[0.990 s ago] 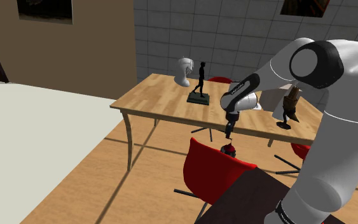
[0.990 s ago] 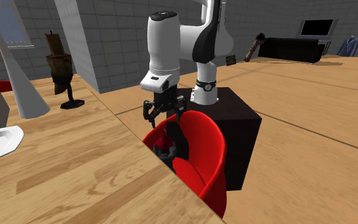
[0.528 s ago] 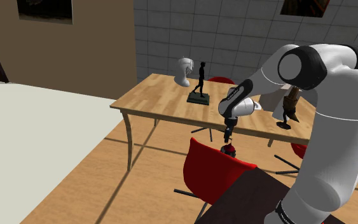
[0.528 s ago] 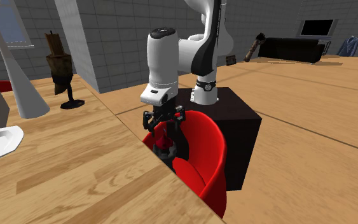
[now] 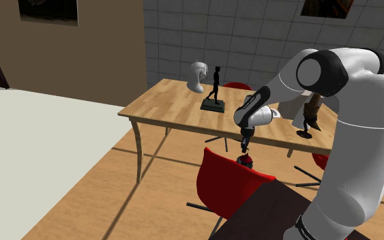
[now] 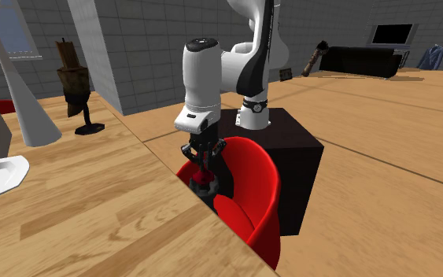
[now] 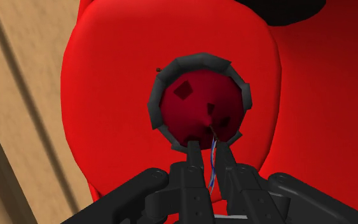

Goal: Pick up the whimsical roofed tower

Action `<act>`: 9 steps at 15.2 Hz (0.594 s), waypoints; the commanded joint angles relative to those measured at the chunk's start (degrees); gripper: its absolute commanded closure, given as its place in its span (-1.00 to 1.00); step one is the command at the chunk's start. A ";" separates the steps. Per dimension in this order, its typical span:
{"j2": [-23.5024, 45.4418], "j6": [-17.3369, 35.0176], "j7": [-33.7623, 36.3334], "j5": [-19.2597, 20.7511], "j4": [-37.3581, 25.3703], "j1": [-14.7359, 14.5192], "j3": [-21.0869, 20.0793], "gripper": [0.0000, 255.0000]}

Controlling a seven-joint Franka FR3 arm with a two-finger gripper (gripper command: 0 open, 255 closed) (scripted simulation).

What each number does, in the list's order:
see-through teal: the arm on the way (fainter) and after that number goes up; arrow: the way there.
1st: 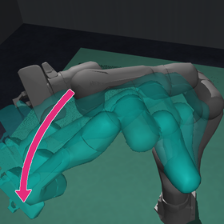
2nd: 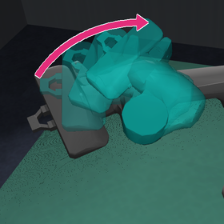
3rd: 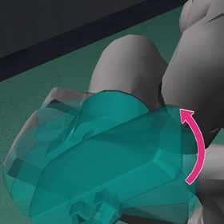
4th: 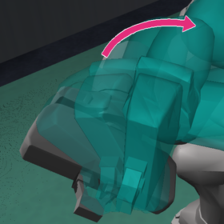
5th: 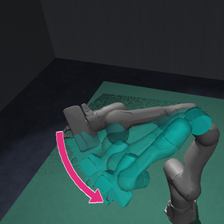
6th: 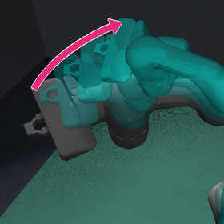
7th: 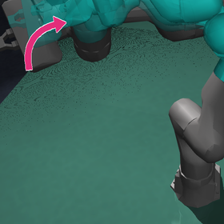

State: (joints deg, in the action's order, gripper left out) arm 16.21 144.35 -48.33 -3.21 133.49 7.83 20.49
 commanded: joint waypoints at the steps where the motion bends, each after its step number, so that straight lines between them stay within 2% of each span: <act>1: 0.01 0.00 0.00 0.00 0.02 0.00 0.00 1.00; 4: 0.08 -0.06 -0.08 -0.03 -0.10 0.06 0.00 1.00; 9: -3.49 -3.55 1.09 1.90 -0.23 -0.62 0.93 1.00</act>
State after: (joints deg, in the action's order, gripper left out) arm 13.11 141.43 -47.37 -1.52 133.57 7.27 21.32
